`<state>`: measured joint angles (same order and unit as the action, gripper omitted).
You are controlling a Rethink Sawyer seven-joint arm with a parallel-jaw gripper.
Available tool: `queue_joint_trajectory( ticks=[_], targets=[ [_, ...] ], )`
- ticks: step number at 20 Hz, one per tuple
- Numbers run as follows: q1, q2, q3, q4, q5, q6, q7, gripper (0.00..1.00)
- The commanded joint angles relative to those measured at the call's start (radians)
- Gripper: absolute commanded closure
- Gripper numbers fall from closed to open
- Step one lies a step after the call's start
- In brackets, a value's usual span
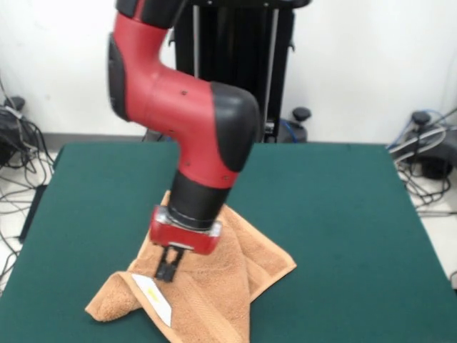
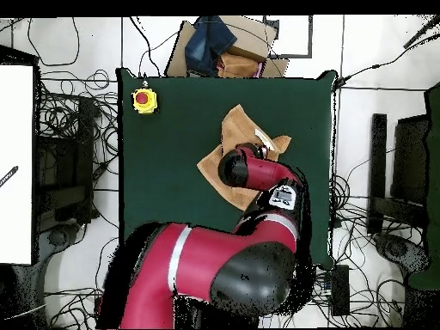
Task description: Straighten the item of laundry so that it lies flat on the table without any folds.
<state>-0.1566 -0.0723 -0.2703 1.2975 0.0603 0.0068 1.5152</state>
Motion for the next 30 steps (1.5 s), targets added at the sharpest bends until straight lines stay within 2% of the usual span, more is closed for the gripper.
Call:
queue_joint_trajectory(
  ticks=[1,10,14,19,24,27,30],
  targets=[
    [-0.047,0.021,0.123,-0.073,-0.061,0.097,0.043,1.00],
    [-0.021,0.032,0.102,-0.081,-0.042,0.098,0.086,1.00],
    [0.065,0.057,-0.026,-0.106,-0.004,0.124,0.125,1.00],
    [0.064,0.065,-0.026,-0.102,-0.001,0.099,0.138,1.00],
    [0.113,0.097,-0.100,-0.110,0.061,0.104,0.201,1.00],
    [0.093,0.092,-0.070,-0.104,0.053,0.087,0.188,1.00],
    [0.061,0.074,-0.026,-0.099,0.006,0.092,0.133,1.00]
  ],
)
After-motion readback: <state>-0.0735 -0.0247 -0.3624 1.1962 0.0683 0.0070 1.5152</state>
